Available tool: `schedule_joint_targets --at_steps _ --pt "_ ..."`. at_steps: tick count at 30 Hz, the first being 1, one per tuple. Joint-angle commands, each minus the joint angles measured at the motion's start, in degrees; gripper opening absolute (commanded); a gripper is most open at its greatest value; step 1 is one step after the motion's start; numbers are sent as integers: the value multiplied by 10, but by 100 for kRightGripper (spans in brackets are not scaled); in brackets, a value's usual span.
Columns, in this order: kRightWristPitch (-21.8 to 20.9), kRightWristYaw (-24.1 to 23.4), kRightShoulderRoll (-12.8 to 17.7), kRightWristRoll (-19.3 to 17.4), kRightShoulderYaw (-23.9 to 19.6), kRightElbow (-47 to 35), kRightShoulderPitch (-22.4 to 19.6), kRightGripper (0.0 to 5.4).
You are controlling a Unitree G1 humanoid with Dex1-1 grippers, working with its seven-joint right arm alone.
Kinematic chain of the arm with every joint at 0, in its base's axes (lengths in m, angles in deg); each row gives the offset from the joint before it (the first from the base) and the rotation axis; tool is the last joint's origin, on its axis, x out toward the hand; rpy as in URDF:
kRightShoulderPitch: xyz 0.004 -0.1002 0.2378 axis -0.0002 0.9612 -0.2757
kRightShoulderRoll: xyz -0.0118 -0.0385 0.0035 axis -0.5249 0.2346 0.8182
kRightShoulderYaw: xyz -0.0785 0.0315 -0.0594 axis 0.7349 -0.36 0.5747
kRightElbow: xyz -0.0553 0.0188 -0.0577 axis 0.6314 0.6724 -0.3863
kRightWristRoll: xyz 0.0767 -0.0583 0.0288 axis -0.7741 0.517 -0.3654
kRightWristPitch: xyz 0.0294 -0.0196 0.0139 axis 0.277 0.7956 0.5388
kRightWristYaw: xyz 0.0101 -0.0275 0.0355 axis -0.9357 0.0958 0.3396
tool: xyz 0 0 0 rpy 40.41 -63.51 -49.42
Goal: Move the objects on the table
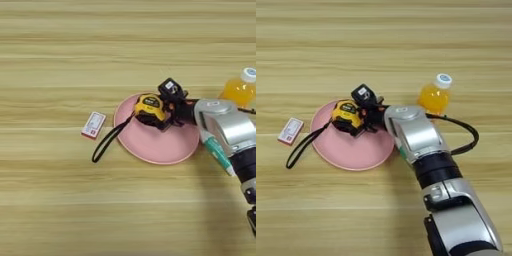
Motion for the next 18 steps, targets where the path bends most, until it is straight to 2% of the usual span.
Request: schedule_joint_targets --at_steps 1,5,12,18 --pt "-34 -10 1 4 -15 -8 -57 469" --pt "-41 -10 -4 7 -18 0 -58 435" --pt "-45 -10 -9 8 -24 -4 -58 433" --pt "-29 -8 -13 -4 -36 -72 -63 432"
